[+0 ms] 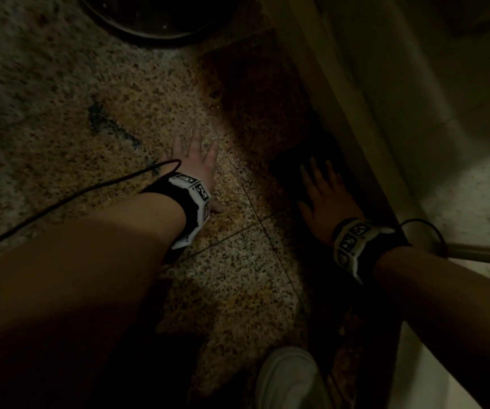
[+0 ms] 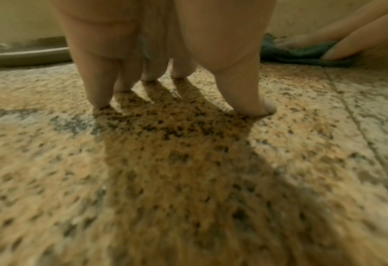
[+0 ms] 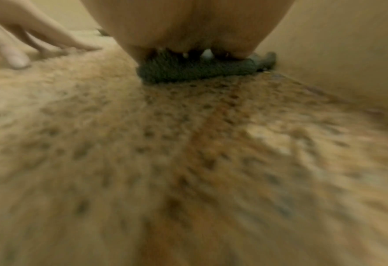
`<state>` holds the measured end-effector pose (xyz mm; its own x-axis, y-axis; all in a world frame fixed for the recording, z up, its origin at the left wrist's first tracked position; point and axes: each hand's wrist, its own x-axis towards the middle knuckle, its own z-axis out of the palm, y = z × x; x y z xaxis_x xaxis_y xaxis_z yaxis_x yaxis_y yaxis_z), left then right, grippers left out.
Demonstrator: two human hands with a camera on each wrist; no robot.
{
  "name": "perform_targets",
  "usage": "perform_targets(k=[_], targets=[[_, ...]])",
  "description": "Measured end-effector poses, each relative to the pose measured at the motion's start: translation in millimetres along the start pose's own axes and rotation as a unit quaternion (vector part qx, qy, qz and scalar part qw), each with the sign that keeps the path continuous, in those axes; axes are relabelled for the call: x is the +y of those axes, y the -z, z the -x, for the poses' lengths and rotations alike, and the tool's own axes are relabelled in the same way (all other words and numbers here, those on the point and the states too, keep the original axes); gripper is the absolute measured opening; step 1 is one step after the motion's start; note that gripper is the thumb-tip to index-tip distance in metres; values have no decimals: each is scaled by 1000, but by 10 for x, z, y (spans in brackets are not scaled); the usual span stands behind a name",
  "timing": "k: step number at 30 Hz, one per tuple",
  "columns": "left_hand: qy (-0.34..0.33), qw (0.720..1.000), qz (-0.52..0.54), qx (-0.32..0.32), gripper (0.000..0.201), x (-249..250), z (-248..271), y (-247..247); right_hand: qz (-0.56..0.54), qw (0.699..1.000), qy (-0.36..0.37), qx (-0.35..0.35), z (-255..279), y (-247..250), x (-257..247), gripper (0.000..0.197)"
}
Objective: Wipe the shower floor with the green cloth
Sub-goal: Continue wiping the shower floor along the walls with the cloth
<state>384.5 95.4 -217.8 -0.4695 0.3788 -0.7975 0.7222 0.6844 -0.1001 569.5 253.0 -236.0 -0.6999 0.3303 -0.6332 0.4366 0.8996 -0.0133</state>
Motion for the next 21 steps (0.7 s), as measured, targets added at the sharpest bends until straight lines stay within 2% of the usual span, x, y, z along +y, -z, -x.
perform_targets(k=[6, 14, 21], targets=[[6, 1000, -5, -4, 127, 13, -40, -17, -31, 999, -9, 13, -104, 70, -62, 63], [3, 1000, -12, -2, 128, 5, -57, -26, -45, 997, -10, 67, -555, 368, -238, 63], [-9, 1000, -9, 6, 126, -42, -55, -50, -10, 999, 16, 50, -436, 305, -197, 62]])
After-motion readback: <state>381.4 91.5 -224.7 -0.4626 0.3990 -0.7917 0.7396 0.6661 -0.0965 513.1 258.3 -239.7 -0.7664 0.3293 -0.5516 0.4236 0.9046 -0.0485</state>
